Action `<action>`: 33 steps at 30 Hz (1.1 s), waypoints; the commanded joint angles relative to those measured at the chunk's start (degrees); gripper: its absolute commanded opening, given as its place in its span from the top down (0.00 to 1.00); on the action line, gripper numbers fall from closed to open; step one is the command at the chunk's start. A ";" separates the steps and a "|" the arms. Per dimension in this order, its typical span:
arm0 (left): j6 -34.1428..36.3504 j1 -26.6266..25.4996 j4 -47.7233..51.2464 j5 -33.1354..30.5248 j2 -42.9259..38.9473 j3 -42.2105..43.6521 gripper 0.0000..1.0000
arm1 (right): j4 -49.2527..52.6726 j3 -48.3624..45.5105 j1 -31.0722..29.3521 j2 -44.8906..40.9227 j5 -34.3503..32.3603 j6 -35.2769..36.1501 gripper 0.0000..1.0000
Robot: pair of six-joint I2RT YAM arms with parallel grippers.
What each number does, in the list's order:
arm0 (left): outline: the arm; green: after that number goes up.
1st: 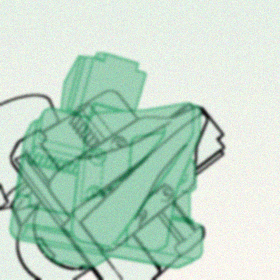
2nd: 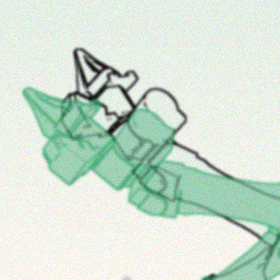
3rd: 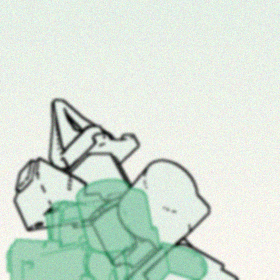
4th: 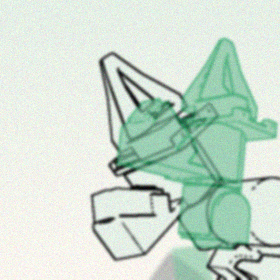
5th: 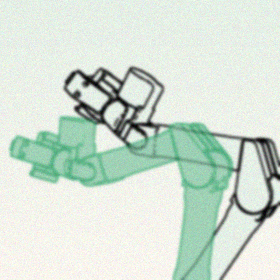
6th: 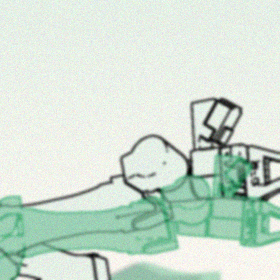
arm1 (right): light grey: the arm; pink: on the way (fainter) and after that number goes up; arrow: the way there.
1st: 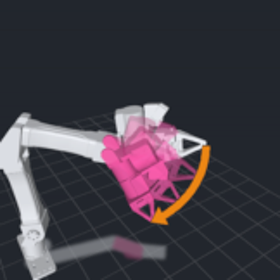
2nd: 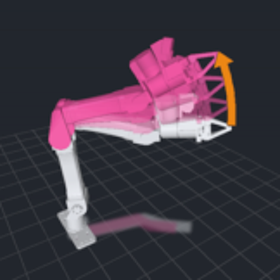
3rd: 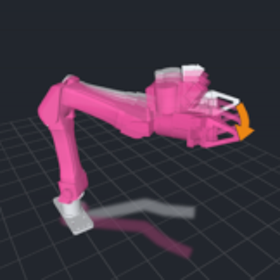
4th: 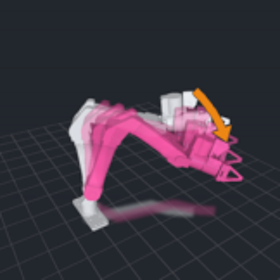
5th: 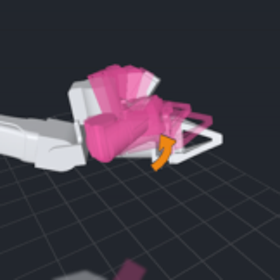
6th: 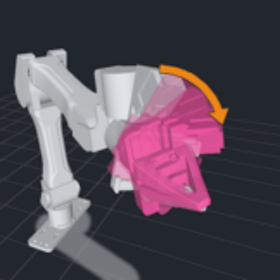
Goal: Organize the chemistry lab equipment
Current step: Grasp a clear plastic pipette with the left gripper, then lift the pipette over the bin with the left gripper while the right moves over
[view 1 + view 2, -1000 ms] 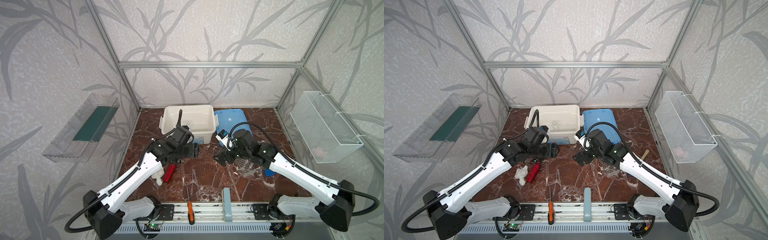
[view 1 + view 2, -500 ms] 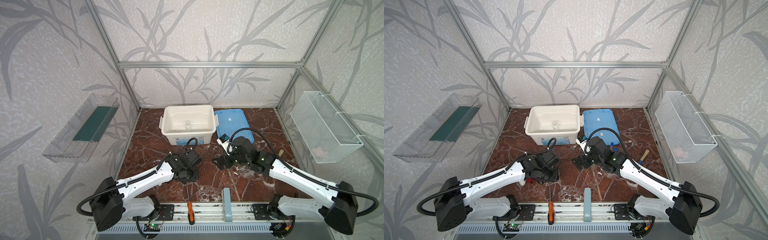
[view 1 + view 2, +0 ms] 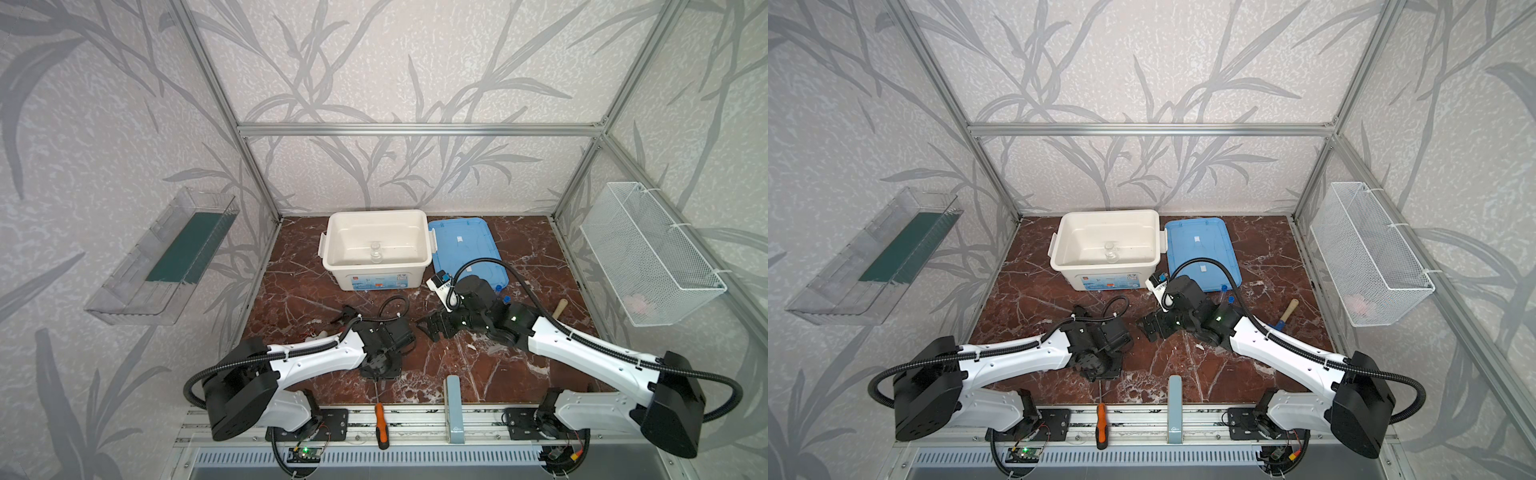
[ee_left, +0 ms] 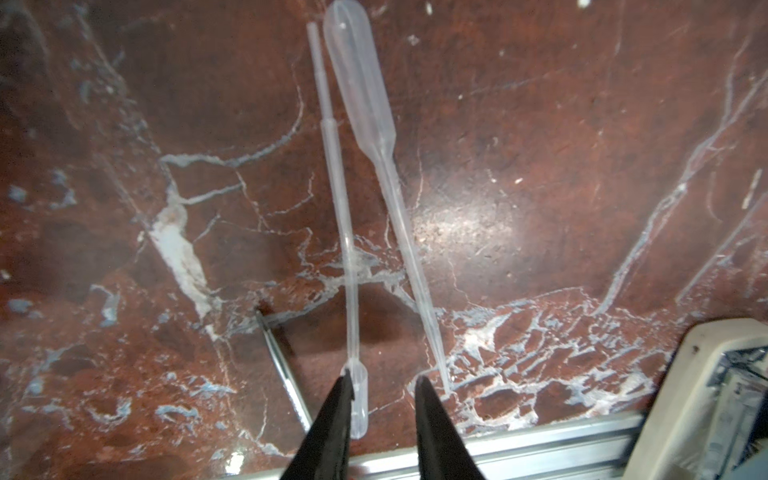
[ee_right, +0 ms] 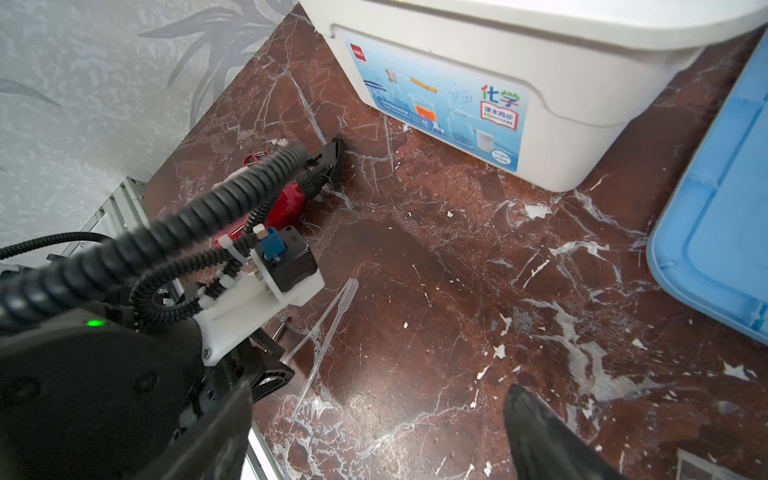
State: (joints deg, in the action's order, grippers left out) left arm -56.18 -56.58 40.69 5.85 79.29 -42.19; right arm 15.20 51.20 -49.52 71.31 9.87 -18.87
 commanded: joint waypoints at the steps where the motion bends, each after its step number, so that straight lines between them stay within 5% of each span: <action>1: -1.00 -0.24 0.20 -2.23 1.20 0.85 0.73 | -0.72 -1.09 -0.39 -0.86 -0.88 -0.87 0.08; 13: -0.47 -1.80 1.32 -5.28 5.34 -0.58 0.75 | 0.01 -1.91 -0.49 -0.66 -1.61 -0.70 0.07; 19: -0.61 -2.22 0.82 -5.23 6.74 -1.02 0.85 | -0.32 -1.63 -0.54 0.41 -1.61 -0.57 0.08; 33: -0.34 -1.74 12.18 -13.14 1.45 -10.75 0.92 | -1.75 -2.33 -0.54 -2.67 -3.29 -0.91 0.08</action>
State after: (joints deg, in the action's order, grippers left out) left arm -56.16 -58.52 47.72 -2.98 83.18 -50.57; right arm 14.85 49.60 -49.69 70.98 8.10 -19.55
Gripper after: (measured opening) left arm 0.087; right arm 0.925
